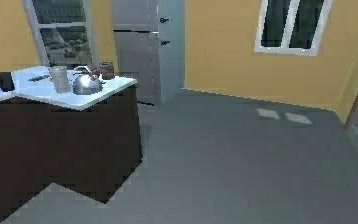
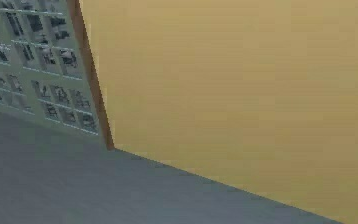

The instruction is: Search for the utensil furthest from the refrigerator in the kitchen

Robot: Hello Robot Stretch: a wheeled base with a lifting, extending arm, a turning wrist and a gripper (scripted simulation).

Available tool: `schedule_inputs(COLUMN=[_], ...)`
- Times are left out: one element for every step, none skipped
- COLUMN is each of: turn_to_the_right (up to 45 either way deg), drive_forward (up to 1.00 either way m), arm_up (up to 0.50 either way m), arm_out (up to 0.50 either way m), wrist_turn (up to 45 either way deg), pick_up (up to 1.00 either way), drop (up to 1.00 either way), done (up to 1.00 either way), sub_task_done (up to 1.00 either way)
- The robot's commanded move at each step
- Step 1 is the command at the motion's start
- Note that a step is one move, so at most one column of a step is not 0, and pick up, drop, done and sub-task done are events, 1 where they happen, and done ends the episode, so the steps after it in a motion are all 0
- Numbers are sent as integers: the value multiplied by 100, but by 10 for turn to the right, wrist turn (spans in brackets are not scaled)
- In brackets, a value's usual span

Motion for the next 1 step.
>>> schedule_inputs(turn_to_the_right=[0], drive_forward=[100], arm_up=[0], arm_out=[0], wrist_turn=[0], pick_up=[0], drop=[0], done=[0], sub_task_done=[0])
